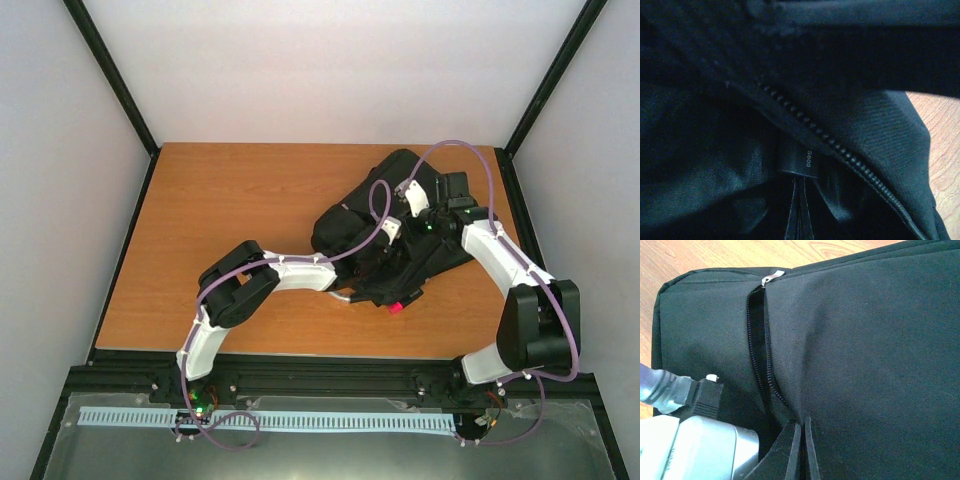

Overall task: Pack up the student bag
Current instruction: Place the stationery in the student bag, then adjust the student bag at the center of the board.

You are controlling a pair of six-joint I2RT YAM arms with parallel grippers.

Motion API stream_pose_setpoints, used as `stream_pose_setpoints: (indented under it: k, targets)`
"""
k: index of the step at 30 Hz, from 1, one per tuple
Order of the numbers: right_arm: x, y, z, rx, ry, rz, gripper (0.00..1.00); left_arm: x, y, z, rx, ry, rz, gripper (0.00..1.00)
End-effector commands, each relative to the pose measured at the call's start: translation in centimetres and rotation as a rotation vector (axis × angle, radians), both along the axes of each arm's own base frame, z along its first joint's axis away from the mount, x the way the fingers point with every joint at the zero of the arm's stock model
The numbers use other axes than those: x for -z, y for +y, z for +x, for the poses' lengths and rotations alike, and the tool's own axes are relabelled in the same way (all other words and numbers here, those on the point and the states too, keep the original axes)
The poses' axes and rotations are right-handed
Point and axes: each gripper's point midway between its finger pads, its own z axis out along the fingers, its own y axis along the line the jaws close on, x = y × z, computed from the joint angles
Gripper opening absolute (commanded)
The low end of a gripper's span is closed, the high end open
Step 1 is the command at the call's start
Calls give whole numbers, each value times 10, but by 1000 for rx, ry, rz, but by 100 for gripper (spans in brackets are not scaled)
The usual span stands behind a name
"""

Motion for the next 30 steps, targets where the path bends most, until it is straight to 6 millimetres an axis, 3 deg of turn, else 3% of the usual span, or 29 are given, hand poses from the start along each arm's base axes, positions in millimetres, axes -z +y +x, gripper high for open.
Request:
stream_pose_setpoints:
  k: [1, 8, 16, 21, 24, 30]
  targets:
    - [-8, 13, -7, -55, 8, 55, 3, -41, -13, 2, 35, -69, -138, 1]
    - [-7, 7, -3, -37, 11, 58, 3, -55, 3, -9, 35, -61, -143, 1]
    - [-8, -7, 1, -5, -2, 43, 3, -45, 54, -42, 12, 12, -68, 6]
    - [3, -15, 7, 13, 1, 1, 3, -41, 87, -75, 56, 71, 1, 15]
    - [11, -16, 7, 16, 25, -1, 3, -30, 105, -99, 106, 125, 60, 26]
    - [19, -16, 8, 15, 43, -6, 3, -19, 119, -138, 239, 133, 169, 40]
